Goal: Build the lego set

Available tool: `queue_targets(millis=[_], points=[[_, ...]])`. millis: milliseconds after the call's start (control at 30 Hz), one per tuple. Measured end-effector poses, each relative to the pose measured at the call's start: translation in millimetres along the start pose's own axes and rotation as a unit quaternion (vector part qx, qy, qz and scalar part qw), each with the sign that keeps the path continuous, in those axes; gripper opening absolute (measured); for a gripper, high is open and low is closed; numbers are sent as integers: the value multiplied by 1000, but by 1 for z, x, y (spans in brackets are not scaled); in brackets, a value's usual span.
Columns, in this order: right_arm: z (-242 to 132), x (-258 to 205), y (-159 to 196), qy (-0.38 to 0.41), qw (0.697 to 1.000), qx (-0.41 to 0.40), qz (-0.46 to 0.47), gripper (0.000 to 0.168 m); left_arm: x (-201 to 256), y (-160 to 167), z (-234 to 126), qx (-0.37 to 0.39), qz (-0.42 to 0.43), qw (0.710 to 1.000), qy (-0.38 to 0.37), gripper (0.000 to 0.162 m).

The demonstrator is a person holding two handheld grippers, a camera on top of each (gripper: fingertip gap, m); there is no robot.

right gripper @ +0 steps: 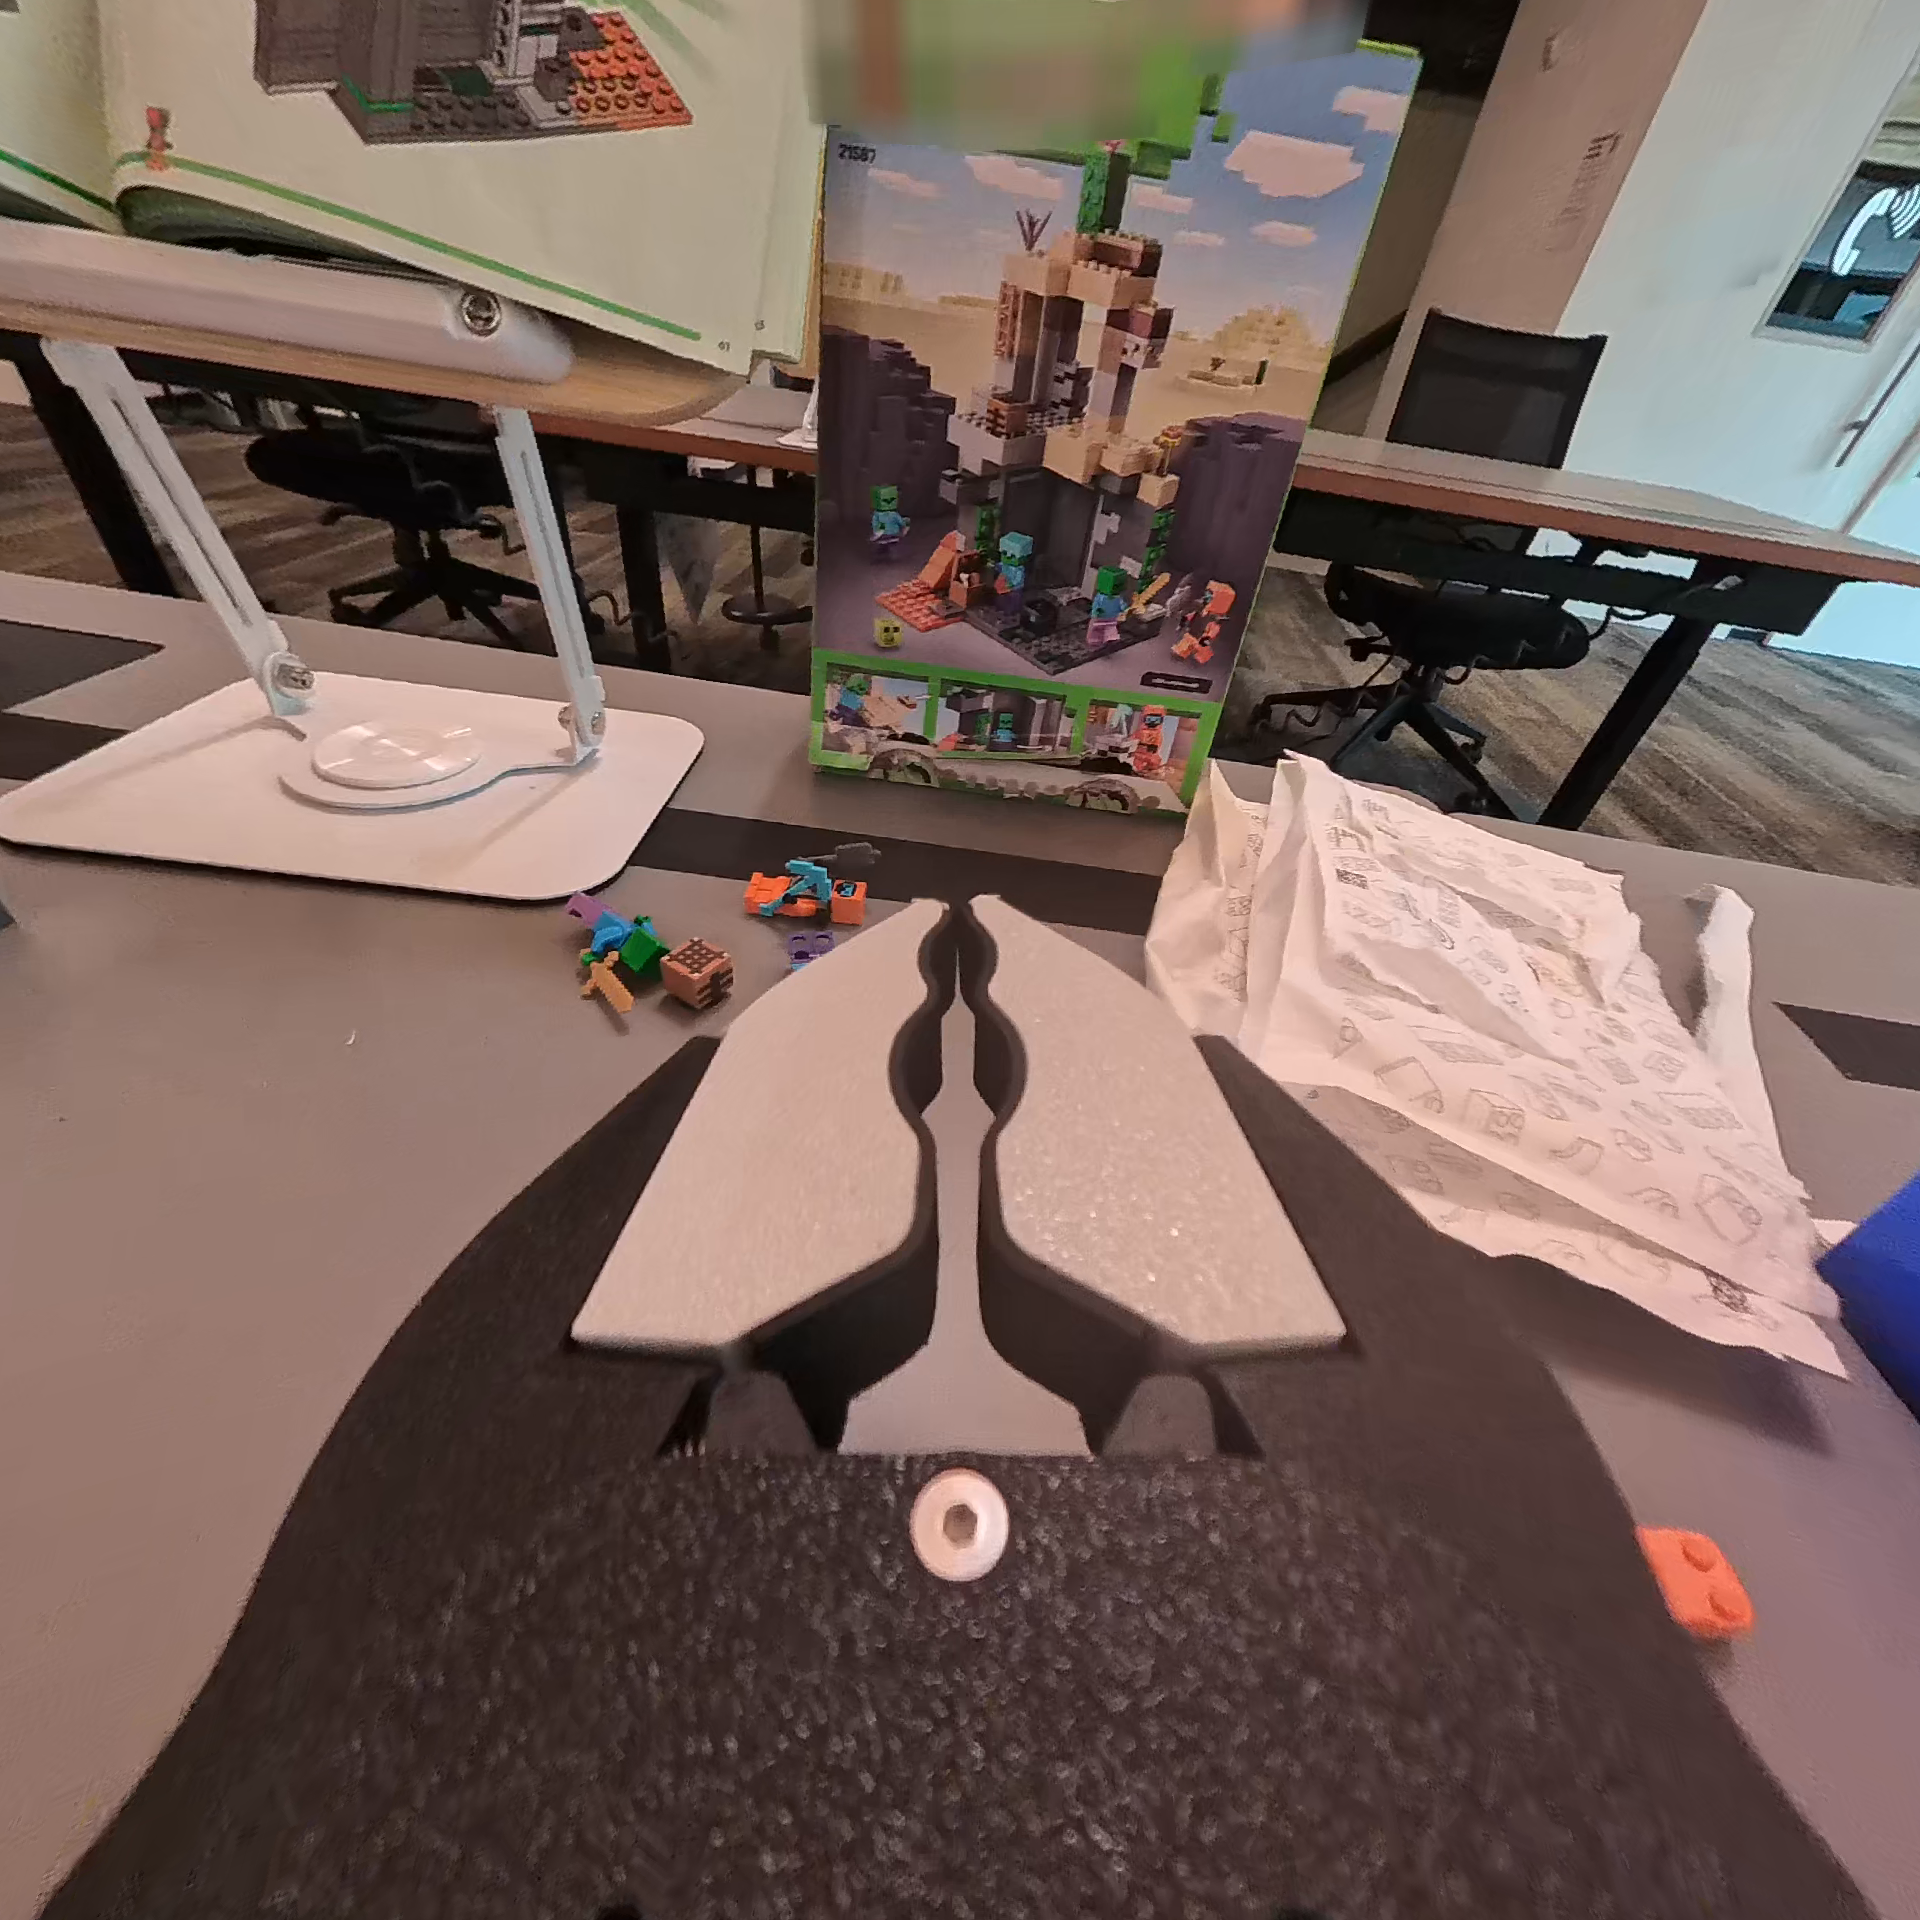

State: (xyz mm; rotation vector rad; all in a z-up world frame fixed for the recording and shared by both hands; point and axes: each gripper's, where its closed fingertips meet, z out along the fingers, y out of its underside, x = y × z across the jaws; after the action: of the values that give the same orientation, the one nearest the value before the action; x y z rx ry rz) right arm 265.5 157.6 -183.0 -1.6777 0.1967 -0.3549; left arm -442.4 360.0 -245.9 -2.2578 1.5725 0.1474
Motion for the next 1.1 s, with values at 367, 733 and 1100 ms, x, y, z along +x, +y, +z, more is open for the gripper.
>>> queue_targets(millis=[367,733,1100], points=[[1,-22,-1,-51,998,14,-43,0,5,8,37,-59,-1,994,89,21],[2,-20,0,-44,998,11,-44,0,13,8,41,-72,-10,989,133,9],[1,-21,-2,-41,998,8,-36,0,19,9,30,-73,-12,990,123,8]])
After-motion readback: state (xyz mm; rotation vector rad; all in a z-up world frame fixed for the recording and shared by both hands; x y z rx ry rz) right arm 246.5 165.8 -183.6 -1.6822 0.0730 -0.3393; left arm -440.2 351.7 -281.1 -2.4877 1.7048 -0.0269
